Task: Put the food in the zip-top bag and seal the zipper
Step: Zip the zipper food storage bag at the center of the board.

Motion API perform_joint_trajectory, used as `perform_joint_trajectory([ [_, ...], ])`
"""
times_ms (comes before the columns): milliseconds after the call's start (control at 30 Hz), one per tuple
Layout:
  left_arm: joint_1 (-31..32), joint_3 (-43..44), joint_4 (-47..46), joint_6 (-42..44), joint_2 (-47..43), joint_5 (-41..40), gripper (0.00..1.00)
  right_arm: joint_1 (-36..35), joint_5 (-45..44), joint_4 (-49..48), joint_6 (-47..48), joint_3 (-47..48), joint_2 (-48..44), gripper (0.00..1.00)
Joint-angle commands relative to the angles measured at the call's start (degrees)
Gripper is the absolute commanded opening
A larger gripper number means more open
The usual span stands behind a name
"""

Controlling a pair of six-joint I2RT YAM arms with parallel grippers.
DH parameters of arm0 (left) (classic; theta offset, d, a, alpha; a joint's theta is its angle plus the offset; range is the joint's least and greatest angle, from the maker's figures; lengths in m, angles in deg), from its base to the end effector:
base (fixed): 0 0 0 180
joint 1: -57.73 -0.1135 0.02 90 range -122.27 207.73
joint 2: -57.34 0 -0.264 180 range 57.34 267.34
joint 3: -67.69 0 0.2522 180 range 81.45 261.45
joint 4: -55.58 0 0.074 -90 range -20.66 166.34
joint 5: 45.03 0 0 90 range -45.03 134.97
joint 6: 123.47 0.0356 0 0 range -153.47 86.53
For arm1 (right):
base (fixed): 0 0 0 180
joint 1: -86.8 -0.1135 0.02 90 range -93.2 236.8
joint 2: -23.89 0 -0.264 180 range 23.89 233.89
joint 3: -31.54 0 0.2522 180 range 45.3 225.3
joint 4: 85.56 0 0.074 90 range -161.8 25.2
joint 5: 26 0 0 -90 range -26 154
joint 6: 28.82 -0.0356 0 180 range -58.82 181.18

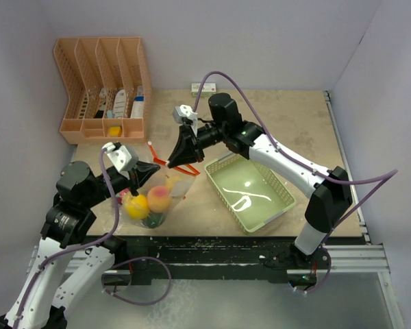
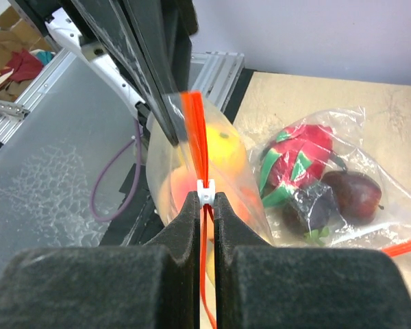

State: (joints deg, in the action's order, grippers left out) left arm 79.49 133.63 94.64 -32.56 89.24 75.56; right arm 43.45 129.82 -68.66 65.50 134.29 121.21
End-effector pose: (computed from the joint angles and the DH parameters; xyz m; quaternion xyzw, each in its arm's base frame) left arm 0.0946 -0.0573 0.3850 0.3145 0.6624 -0.3092 0.6056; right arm 0.2624 0.2924 0.3816 -0.5772 0.4556 0.5740 0.3603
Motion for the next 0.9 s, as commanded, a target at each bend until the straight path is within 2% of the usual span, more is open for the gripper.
perform_joint_trajectory([
  [0,0.0,4.8,-6.4,1.4,-2.1,-3.1,0.00,1.7,-0.4,0.9,1.5,-1.2,-0.9,0.00],
  [100,0.0,4.0,-7.5,1.7,-1.7,0.0,0.00,1.7,0.7,0.1,0.6,-0.9,-1.1,0.00],
  [167,0.0,3.4,-7.7,1.5,-1.5,-0.8,0.00,1.7,0.5,0.0,0.7,-1.1,-1.4,0.00],
  [533,0.1,5.7,-9.5,3.9,-6.1,-20.5,0.00,3.1,-2.0,1.1,1.9,-3.6,-1.4,0.00],
  [867,0.1,5.4,-11.6,4.4,-7.5,-31.3,0.00,7.0,-4.4,1.0,2.0,-7.6,-3.2,0.00],
])
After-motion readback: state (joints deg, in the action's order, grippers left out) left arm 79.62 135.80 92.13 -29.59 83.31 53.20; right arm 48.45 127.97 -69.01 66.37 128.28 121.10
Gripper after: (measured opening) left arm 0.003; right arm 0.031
